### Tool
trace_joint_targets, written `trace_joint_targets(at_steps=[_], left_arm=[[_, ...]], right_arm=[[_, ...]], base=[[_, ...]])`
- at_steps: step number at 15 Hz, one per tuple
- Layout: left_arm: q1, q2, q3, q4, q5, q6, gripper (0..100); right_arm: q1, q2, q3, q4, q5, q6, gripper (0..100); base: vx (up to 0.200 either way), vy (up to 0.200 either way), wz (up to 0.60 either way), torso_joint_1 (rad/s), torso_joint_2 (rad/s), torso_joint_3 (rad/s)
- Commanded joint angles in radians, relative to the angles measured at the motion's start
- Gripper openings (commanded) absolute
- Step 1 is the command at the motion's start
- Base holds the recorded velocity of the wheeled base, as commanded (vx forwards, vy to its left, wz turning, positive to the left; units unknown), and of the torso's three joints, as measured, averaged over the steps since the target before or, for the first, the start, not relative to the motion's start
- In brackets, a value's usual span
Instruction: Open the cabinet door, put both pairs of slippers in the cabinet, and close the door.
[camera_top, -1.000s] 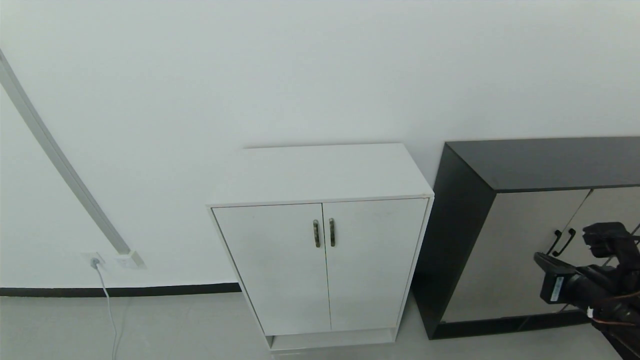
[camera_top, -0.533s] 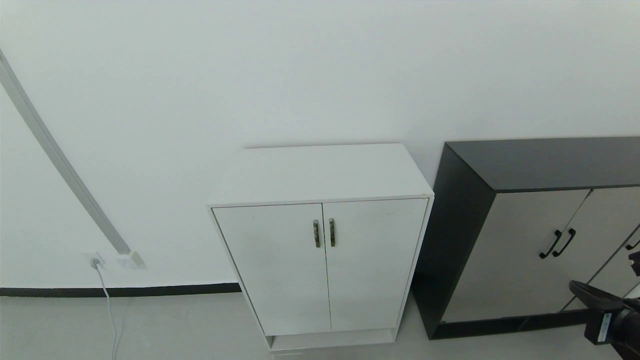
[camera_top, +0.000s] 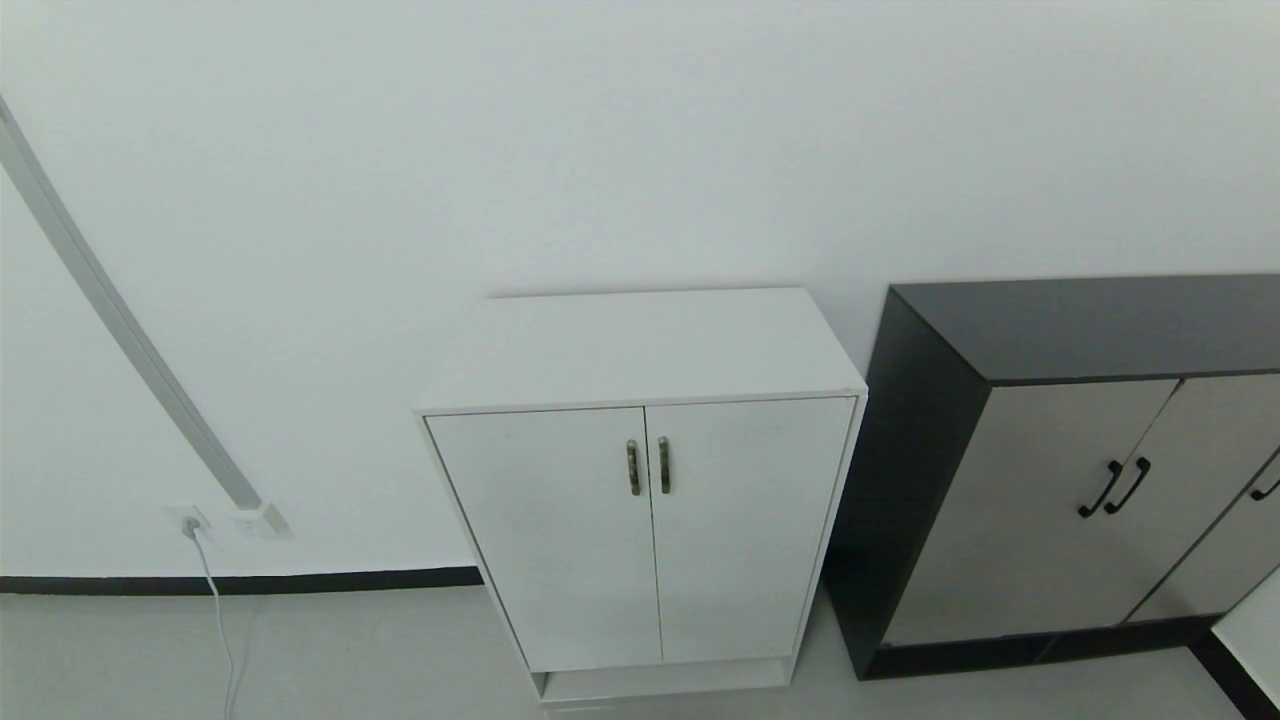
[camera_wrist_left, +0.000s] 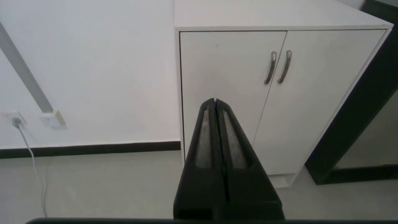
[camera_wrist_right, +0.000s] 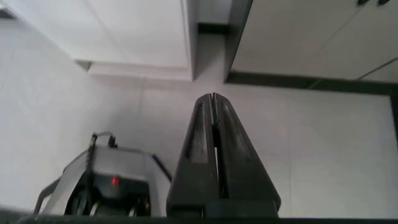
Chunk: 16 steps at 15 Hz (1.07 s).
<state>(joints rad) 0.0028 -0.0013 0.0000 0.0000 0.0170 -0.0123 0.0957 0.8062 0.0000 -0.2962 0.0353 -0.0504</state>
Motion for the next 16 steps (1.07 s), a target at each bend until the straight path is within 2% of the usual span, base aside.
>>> trace_joint_targets(at_steps=[1,5,13,16], left_arm=[[0.000,0.001,0.000,0.000,0.000,0.000,0],[0.000,0.001,0.000,0.000,0.000,0.000,0],[0.000,0.001,0.000,0.000,0.000,0.000,0],[0.000,0.001,0.000,0.000,0.001,-0.001,0]], right_arm=[[0.007,-0.157,0.000,0.104,0.009,0.000,0],[0.016,-0.266,0.000,0.238,0.041,0.001,0],[0.018,-0.308,0.000,0.261,0.043,0.006,0],[0.027,-0.317,0.000,0.302,0.012,0.034,0]], base=[[0.000,0.000,0.00,0.000,0.00,0.000],[0.000,0.000,0.00,0.000,0.00,0.000],[0.000,0.000,0.00,0.000,0.00,0.000],[0.000,0.000,0.00,0.000,0.00,0.000]])
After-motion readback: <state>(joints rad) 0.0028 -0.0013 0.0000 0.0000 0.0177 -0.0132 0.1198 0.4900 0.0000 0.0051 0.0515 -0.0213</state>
